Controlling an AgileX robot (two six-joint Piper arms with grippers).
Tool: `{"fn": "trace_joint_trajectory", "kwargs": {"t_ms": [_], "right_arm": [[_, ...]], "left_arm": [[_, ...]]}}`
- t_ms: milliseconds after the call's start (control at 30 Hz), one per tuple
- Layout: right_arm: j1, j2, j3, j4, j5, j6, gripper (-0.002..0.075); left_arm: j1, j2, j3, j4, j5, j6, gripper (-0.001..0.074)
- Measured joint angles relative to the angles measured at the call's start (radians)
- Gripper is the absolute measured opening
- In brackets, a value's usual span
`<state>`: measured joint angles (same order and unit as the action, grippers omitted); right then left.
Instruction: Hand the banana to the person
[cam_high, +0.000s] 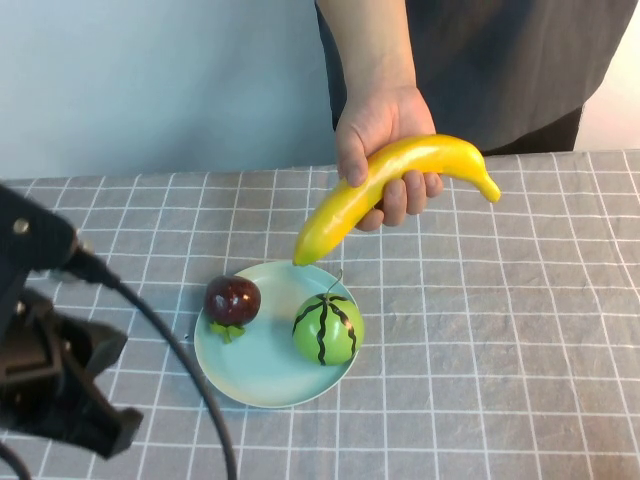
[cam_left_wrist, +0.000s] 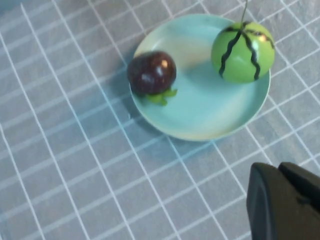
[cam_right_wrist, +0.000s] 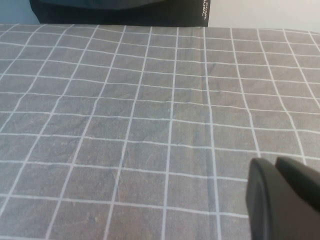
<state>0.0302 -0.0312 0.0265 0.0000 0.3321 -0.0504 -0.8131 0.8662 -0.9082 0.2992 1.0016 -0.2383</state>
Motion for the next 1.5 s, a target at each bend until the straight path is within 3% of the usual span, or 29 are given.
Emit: {"fn": "trace_joint_trajectory", "kwargs": {"t_ms": [333, 400, 533, 667, 800, 933, 1167, 1500], "right_arm": [[0.0, 0.0, 0.0, 0.0, 0.0, -0.001, -0.0007], [0.0, 0.0, 0.0, 0.0, 0.0, -0.001, -0.0007], [0.0, 0.0, 0.0, 0.0, 0.0, -0.001, -0.0007], [0.0, 0.0, 0.0, 0.0, 0.0, -0.001, -0.0007], [0.0, 0.0, 0.0, 0.006, 0.0, -0.001, -0.0007], [0.0, 0.0, 0.0, 0.0, 0.0, -0.001, -0.0007], [0.0, 0.0, 0.0, 0.0, 0.0, -0.001, -0.0007], [0.0, 0.0, 0.0, 0.0, 0.0, 0.001, -0.0007]], "left_arm": [[0.0, -0.013, 0.038, 0.051, -0.031, -0.077, -0.0002], [0.0, -0.016, 0.067, 0.069, -0.107, -0.086, -0.0003], [0.017, -0.079, 0.214, 0.117, -0.456, -0.09, -0.0004], [0.166, -0.209, 0.427, 0.008, -0.829, -0.014, -0.0004], [0.371, -0.362, 0.657, -0.059, -1.19, 0.064, -0.0004], [0.537, -0.55, 0.833, -0.079, -1.402, 0.082, -0.0003], [0.704, -0.795, 0.931, -0.13, -1.328, 0.087, -0.0004], [0.727, -0.877, 0.933, -0.174, -0.814, 0.081, -0.0004]]}}
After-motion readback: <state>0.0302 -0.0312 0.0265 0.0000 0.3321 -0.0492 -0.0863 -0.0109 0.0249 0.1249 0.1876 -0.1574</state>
